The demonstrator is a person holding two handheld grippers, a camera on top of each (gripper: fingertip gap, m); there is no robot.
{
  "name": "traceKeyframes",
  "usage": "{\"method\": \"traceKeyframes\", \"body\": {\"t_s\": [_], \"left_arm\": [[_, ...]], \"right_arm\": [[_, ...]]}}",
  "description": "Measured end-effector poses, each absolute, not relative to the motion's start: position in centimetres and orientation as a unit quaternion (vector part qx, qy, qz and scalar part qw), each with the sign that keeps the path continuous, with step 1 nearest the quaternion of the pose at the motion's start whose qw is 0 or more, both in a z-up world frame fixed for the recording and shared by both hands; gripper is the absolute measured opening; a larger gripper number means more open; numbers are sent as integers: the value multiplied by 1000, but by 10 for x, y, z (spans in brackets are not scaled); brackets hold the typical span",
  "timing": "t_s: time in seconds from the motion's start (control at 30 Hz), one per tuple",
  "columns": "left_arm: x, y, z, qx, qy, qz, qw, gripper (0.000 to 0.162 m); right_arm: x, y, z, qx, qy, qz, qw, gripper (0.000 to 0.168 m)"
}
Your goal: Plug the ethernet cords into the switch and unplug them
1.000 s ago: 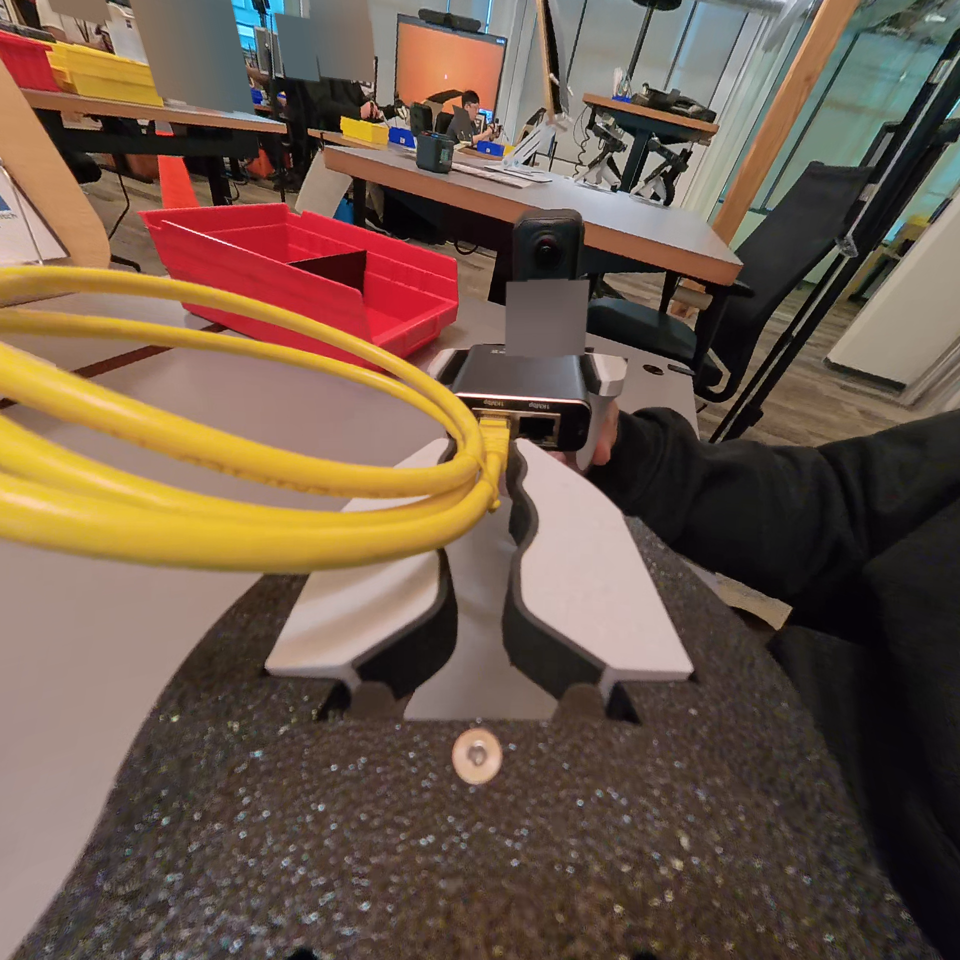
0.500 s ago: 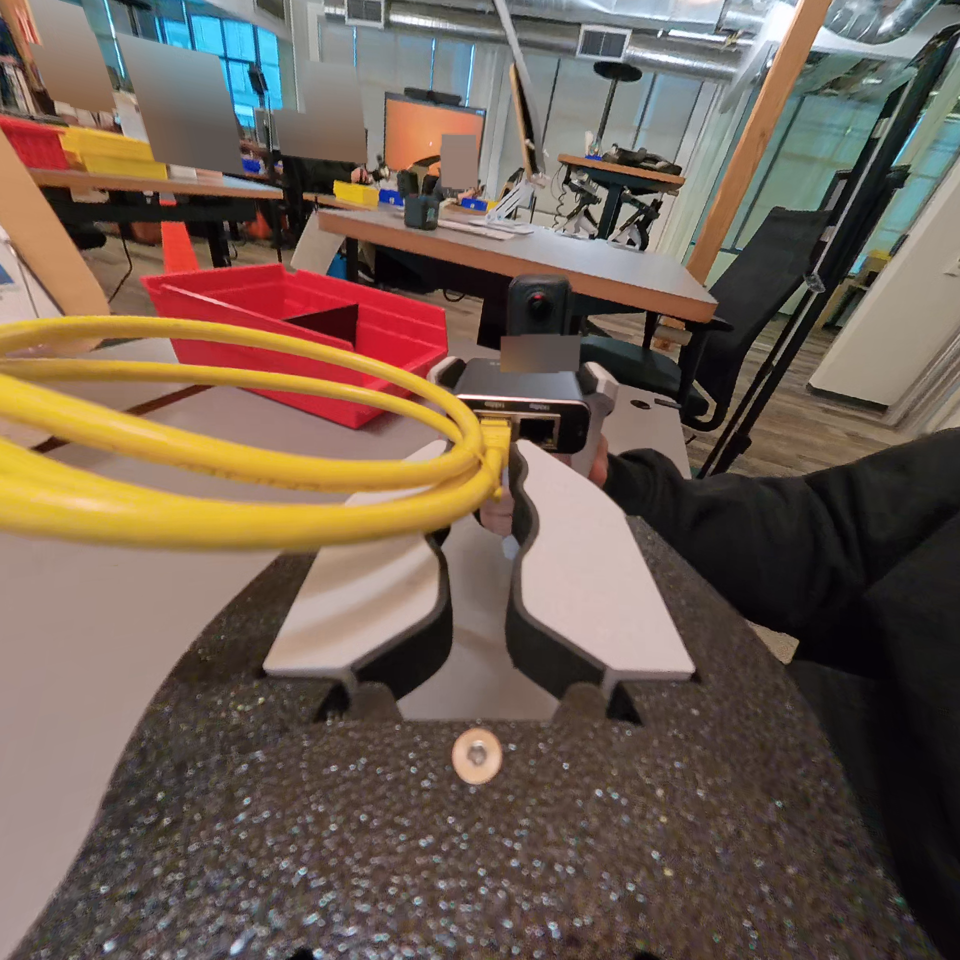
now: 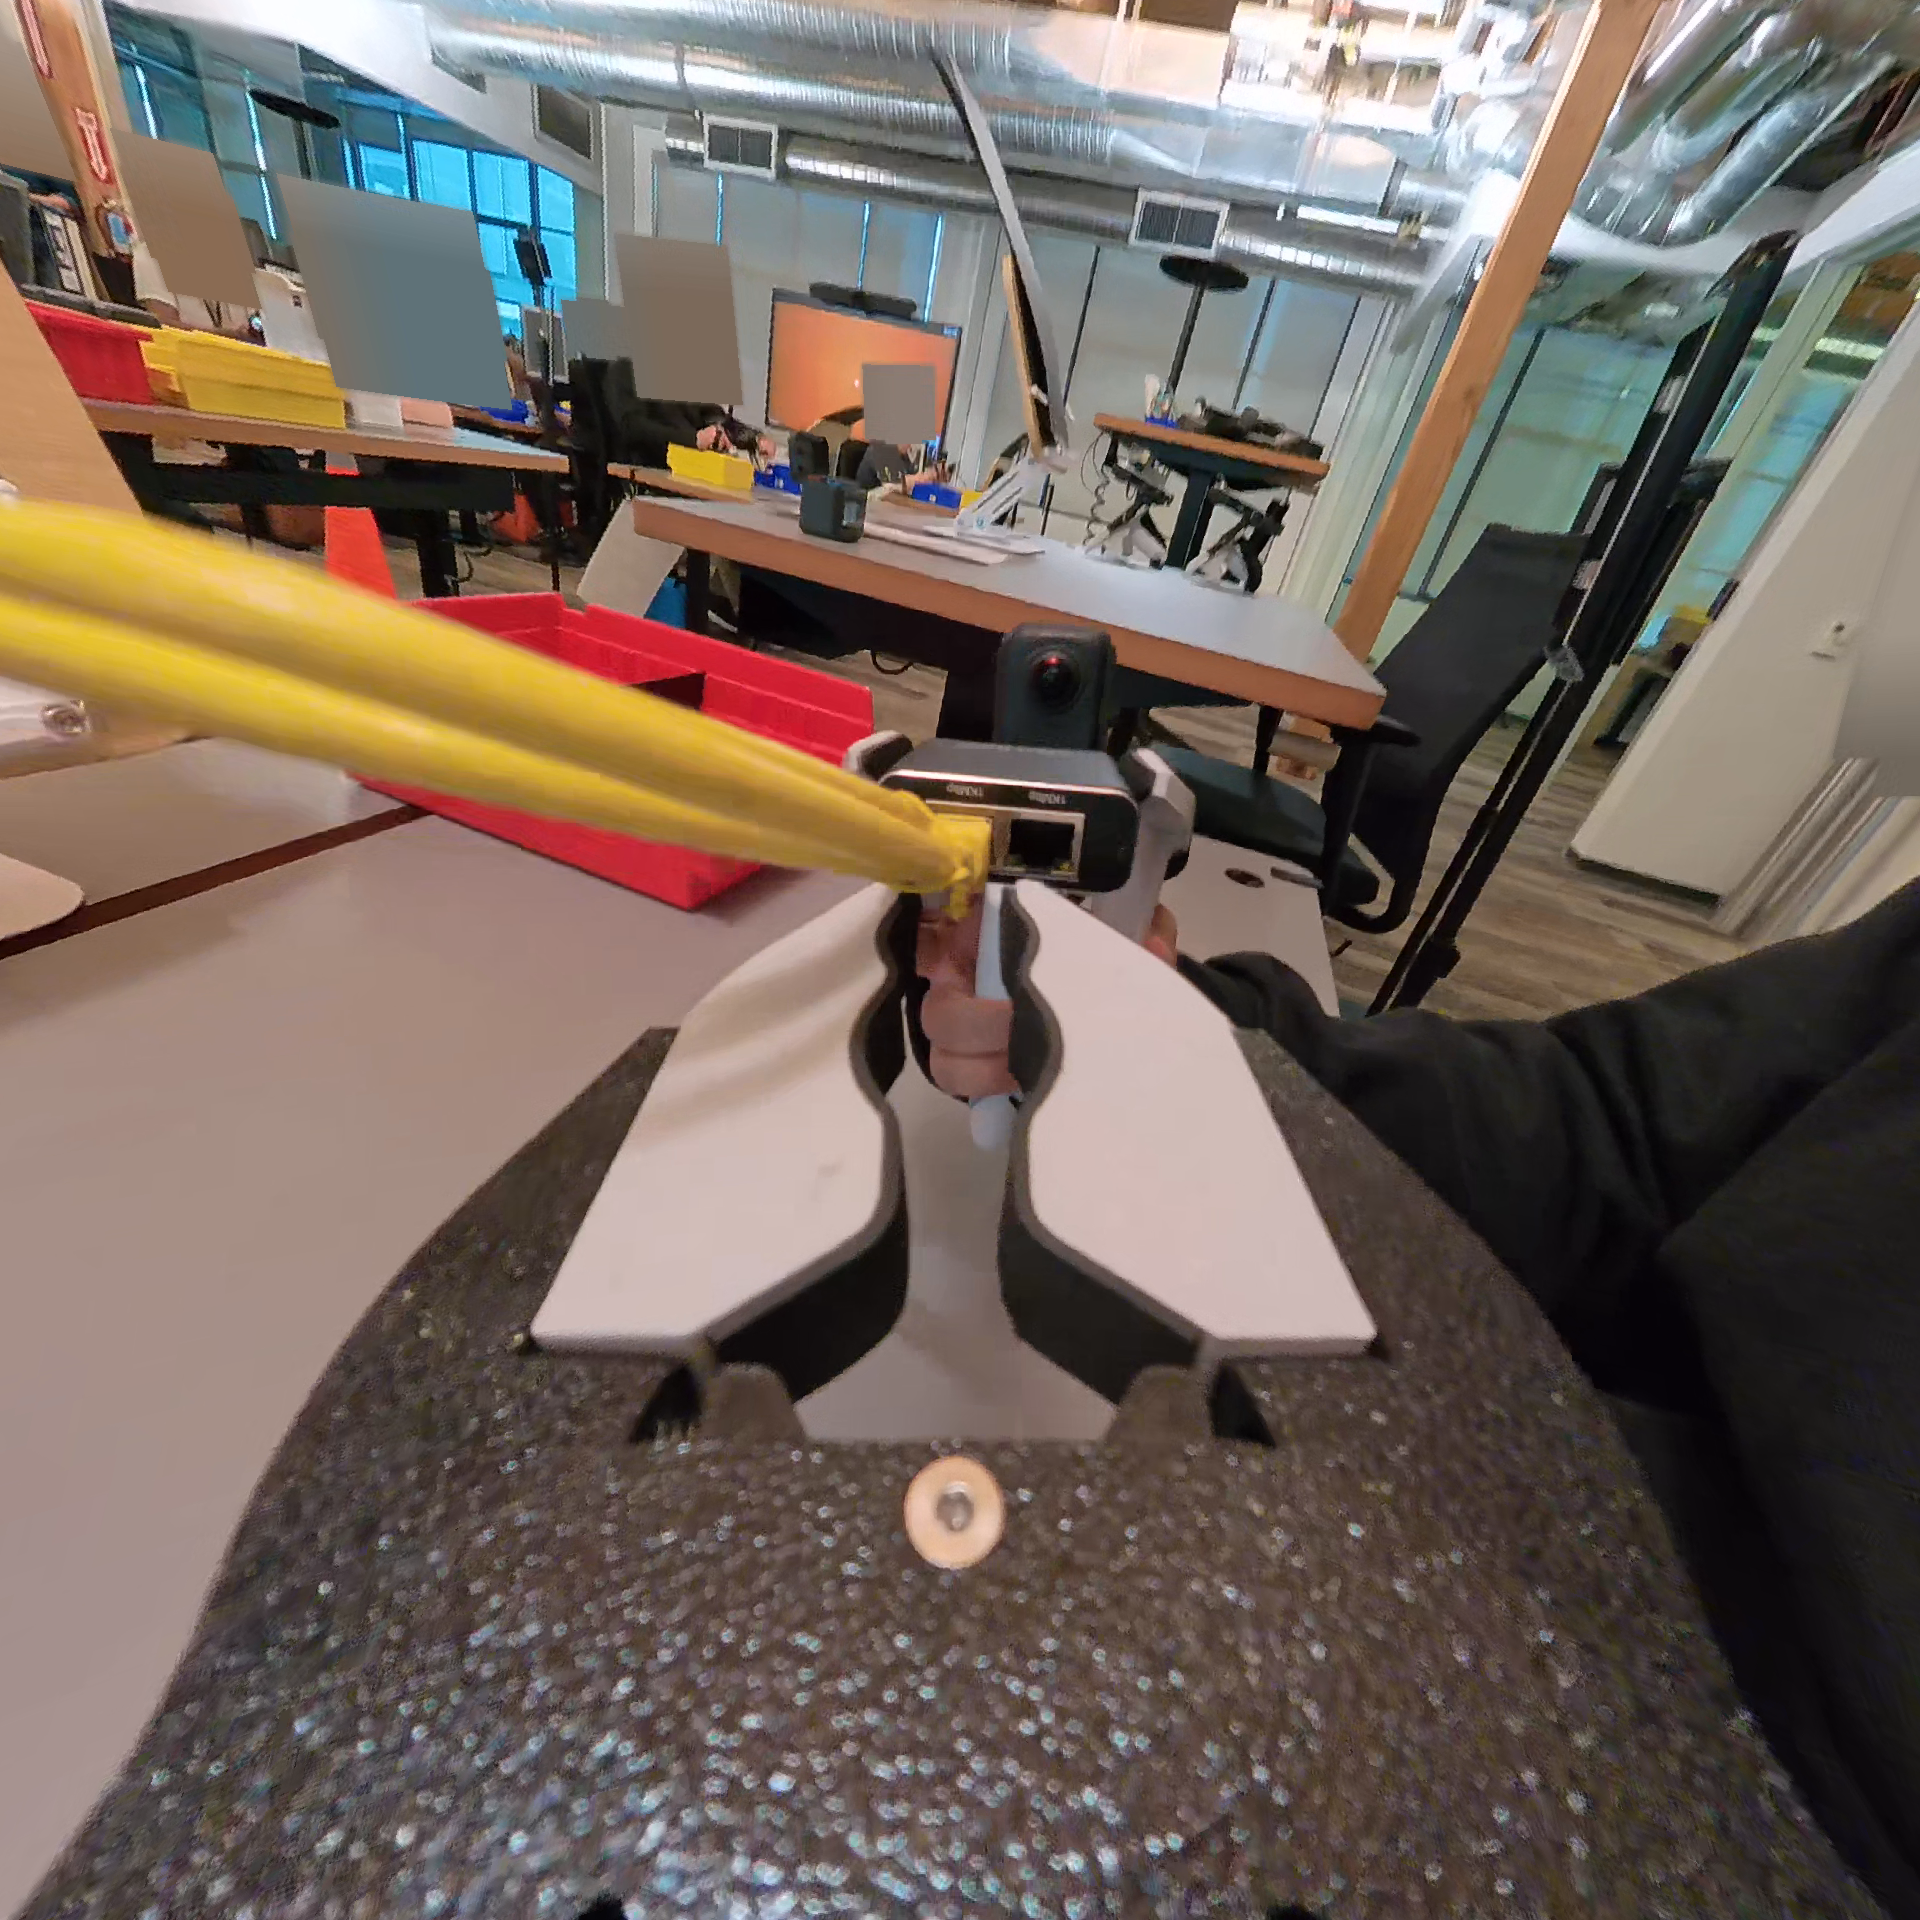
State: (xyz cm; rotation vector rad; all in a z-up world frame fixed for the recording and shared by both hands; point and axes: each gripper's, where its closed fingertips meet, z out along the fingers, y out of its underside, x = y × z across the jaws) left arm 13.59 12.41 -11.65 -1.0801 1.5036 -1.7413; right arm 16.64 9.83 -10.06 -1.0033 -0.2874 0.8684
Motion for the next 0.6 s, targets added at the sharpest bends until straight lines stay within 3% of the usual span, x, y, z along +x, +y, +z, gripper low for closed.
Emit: {"method": "traceKeyframes", "body": {"t_s": [0.27, 0.6], "left_arm": [[139, 128, -107, -402, 493, -700, 324, 15], [140, 129, -109, -375, 528, -669, 364, 13]], "right_arm": [[162, 102, -103, -478, -139, 386, 777, 65], [159, 104, -108, -492, -140, 403, 759, 65]]}}
